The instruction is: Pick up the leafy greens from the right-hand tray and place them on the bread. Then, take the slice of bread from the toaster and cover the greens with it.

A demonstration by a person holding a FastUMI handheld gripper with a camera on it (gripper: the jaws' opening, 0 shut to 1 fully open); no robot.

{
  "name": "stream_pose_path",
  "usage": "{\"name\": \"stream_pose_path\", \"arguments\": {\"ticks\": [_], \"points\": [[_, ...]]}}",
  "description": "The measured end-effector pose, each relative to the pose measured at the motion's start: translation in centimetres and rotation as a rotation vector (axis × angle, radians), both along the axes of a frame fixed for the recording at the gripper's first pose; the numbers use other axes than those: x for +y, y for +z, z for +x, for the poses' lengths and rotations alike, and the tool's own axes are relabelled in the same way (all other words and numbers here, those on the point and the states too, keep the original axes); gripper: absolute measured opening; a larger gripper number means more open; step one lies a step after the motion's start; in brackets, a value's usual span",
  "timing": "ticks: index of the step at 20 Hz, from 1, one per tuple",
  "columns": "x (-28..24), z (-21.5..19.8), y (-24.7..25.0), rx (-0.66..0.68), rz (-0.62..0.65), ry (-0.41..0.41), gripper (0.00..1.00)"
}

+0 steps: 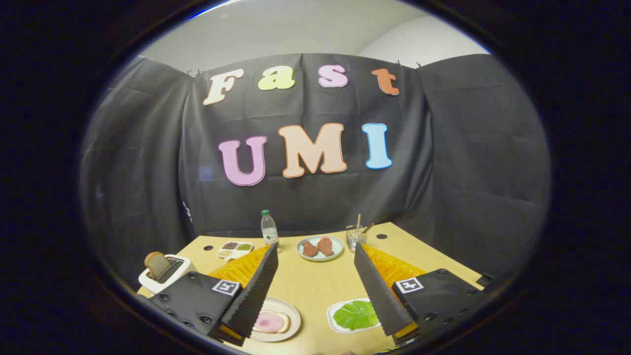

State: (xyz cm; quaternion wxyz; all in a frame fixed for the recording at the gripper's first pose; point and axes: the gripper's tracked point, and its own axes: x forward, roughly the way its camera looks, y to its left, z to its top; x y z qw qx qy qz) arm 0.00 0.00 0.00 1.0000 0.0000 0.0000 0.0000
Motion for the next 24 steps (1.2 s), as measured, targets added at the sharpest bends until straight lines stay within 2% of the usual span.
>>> {"name": "stream_pose_path", "arguments": {"ticks": [8,16,18,24], "points": [[-0.3,1.0,-0.3,0.023,0.003,0.001,0.98],[-4.4,1.5,-2.6,0.113,-0.001,0.020,0.98],[-6.3,1.7,-3.6,0.144,-0.040,0.028,0.98],[-10.4,2.6,-8.3,0.291,-0.145,0.142,0.99]]}}
